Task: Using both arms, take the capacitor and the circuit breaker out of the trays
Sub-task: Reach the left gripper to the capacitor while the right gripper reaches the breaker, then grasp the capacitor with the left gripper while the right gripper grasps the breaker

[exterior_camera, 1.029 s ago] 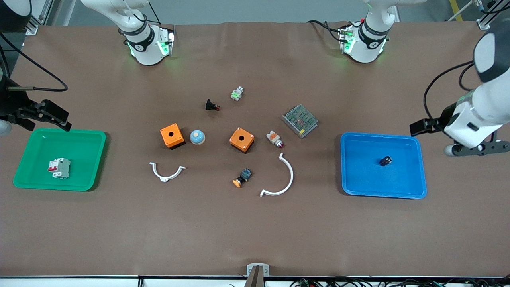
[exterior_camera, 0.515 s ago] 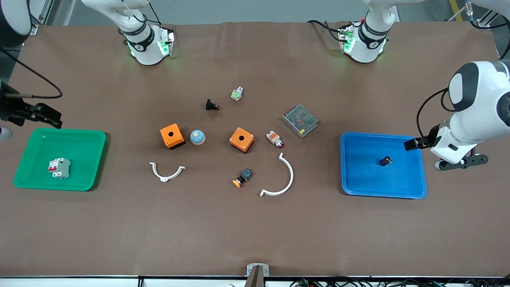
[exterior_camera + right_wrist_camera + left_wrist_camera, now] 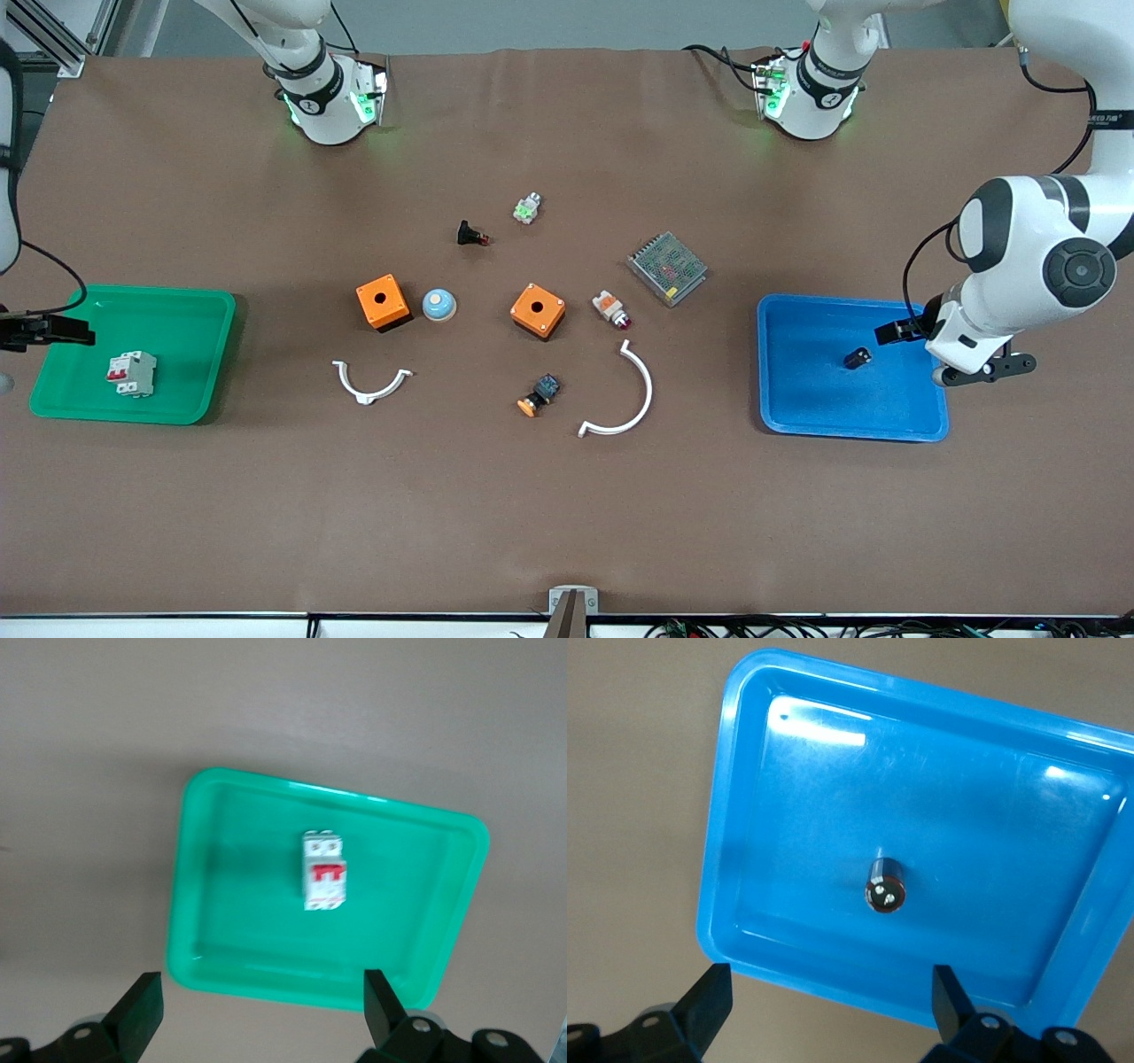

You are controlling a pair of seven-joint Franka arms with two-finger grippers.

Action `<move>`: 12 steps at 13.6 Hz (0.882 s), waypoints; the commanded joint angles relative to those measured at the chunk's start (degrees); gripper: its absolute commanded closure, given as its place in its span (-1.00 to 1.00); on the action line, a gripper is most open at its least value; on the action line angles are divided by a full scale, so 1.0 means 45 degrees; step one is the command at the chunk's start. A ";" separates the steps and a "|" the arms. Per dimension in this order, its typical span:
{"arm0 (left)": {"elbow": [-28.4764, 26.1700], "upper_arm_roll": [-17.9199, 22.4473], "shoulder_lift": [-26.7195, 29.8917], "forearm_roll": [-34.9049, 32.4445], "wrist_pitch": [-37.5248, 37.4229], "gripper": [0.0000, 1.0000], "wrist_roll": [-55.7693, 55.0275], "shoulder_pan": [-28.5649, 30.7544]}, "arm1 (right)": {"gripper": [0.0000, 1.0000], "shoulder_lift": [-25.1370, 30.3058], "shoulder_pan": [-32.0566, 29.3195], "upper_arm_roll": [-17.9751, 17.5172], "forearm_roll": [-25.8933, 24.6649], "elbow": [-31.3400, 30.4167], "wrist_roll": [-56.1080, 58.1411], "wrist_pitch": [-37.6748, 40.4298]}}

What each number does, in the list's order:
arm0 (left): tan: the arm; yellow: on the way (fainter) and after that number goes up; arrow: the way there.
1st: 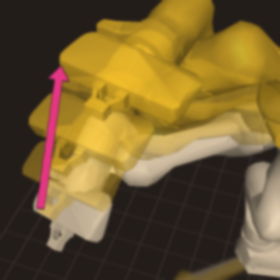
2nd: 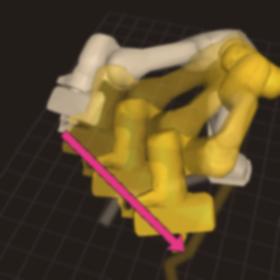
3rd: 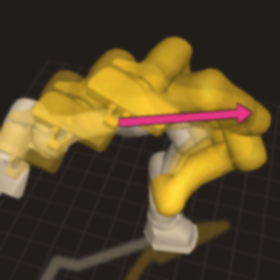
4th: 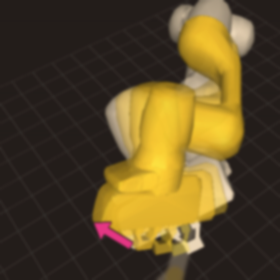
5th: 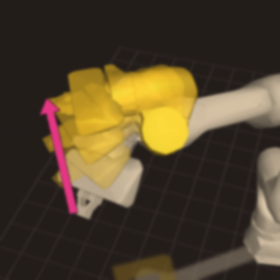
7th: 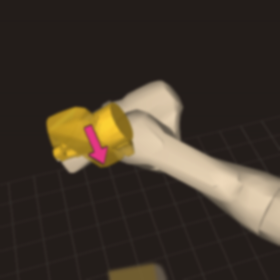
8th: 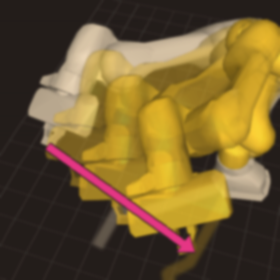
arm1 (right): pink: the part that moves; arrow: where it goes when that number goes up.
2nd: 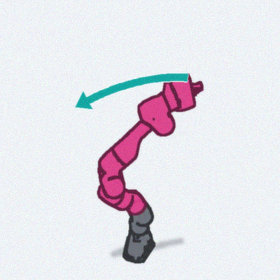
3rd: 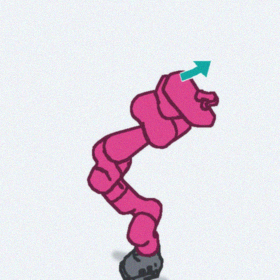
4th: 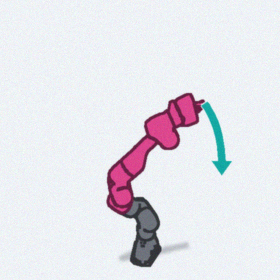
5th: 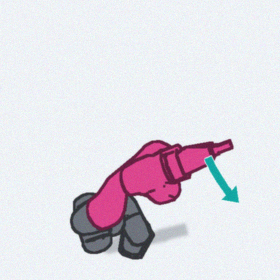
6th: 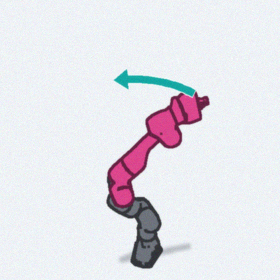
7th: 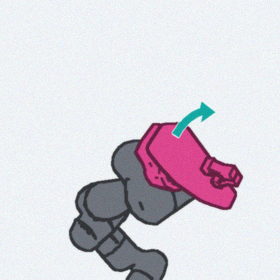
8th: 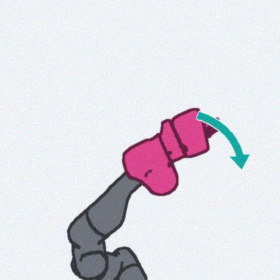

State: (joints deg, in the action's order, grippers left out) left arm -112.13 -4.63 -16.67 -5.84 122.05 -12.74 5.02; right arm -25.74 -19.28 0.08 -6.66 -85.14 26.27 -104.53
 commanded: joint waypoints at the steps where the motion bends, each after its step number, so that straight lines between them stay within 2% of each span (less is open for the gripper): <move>1: -0.0354 -0.0142 -0.0278 -0.0070 0.1018 -0.91 -0.0254 0.0252 | -1.00 -0.1014 -0.0811 -0.0271 0.0014 0.0346 0.1541 -0.0538; 4: -0.0550 -0.0162 -0.0960 -0.0070 0.2443 -0.72 -0.0274 0.0096 | -1.00 -0.2324 -0.1360 -0.0329 0.0131 0.0113 0.2577 -0.1785; 9: -0.0570 -0.0317 -0.1977 -0.0070 0.3852 -0.51 -0.0254 0.0115 | -1.00 -0.2619 -0.1420 -0.0310 0.0366 -0.1156 0.2737 -0.4187; 12: -0.0628 -0.0512 -0.2154 0.0047 0.4049 -0.46 -0.0254 0.0174 | -0.99 -0.2815 -0.1420 -0.0310 0.0366 -0.1236 0.2757 -0.4368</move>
State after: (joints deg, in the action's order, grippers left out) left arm -114.55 -5.92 -26.43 -5.79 139.44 -12.79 5.39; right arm -38.43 -24.64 -0.41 -5.91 -90.17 37.48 -123.50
